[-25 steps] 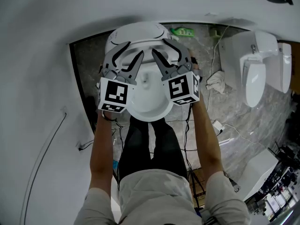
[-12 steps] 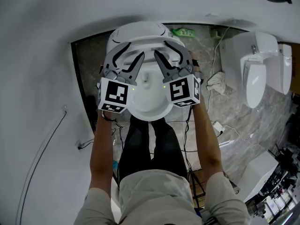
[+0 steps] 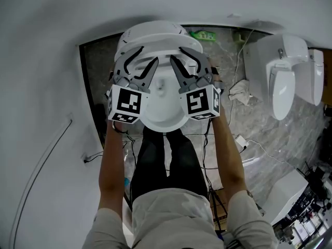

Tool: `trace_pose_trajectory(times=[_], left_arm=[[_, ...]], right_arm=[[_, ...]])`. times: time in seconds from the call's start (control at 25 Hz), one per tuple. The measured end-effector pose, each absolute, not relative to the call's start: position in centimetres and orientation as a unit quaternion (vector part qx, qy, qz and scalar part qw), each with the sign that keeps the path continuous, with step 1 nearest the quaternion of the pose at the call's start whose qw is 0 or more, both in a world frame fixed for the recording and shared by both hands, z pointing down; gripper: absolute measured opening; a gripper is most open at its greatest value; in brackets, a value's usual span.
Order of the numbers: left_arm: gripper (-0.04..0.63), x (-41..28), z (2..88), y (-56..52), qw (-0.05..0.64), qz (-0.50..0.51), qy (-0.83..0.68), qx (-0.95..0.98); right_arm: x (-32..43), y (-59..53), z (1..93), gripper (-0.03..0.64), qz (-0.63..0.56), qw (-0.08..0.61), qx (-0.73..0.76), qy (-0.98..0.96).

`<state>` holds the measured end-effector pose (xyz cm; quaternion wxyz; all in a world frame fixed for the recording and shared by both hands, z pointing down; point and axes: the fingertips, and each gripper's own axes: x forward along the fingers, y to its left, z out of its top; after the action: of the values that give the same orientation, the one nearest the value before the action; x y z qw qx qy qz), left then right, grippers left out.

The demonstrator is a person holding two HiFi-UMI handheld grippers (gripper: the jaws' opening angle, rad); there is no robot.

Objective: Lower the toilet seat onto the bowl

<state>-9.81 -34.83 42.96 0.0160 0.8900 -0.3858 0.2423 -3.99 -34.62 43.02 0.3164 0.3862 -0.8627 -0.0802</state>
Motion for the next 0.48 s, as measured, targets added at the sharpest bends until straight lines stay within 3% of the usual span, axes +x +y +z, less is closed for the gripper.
trace_pose_trajectory(times=[0.48], left_arm=[[0.178, -9.3, 42.7, -32.4, 0.022, 0.247, -0.392, 0.886]], right_arm=[[-3.1, -31.6, 42.5, 0.121, -0.087, 0.304, 0.371, -0.873]])
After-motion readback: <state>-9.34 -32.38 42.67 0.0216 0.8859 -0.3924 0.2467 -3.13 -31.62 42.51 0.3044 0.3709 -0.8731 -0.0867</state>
